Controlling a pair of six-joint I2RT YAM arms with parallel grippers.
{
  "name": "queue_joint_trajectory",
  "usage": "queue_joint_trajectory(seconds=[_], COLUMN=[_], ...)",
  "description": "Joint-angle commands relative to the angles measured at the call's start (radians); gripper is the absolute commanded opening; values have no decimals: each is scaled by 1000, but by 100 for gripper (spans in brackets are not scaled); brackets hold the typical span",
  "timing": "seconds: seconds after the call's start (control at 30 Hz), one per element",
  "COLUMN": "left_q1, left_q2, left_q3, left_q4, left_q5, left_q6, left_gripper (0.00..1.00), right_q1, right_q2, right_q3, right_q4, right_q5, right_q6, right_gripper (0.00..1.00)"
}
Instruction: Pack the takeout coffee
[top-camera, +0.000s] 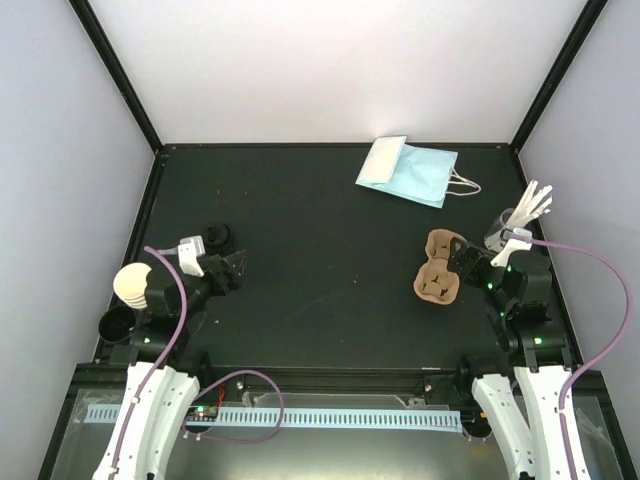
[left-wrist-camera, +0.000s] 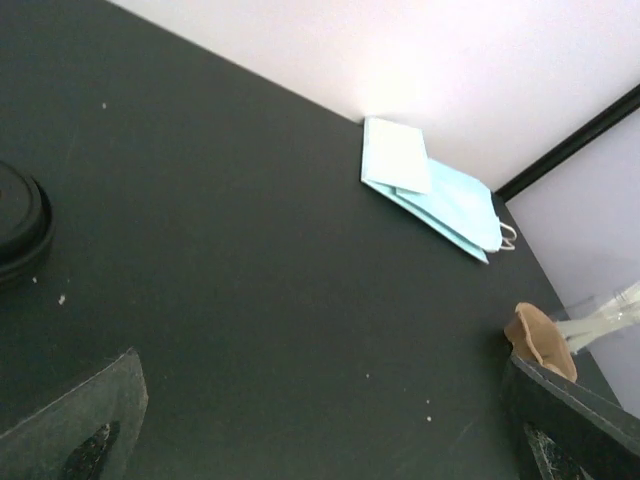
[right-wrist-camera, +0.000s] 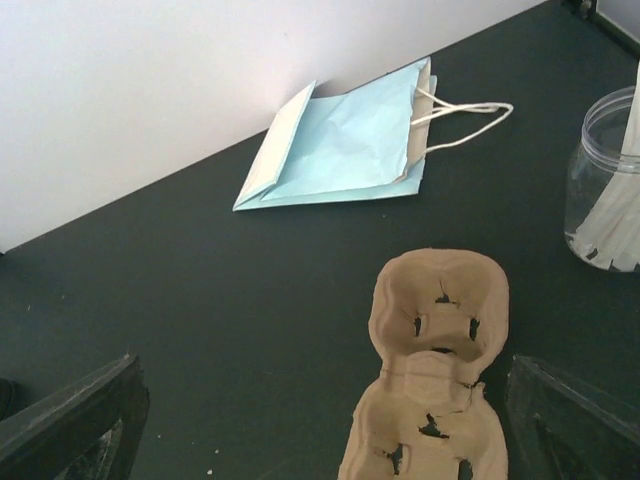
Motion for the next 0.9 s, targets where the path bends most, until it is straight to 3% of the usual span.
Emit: queue_joint_trajectory(seconds=[0.0, 0.3, 0.5, 0.87], left_q1=[-4, -4, -4, -4], left_q2=[46, 160, 261, 413], left_q3=[17, -2, 1, 62], left_q4=[-23, 55, 159, 171], left_q5=[66, 154, 259, 321], left_q6=[-22, -30, 9, 51], left_gripper=[99, 99, 99, 99], right_q1=[4, 4, 5, -16], right_q2=[16, 173, 466, 986], right_q3=[20, 45, 161, 431], right_q4=[-21, 26, 88, 242], right_q5=[-20, -43, -57, -121], right_q6=[8, 9, 39, 47], right_gripper=[100, 100, 100, 100])
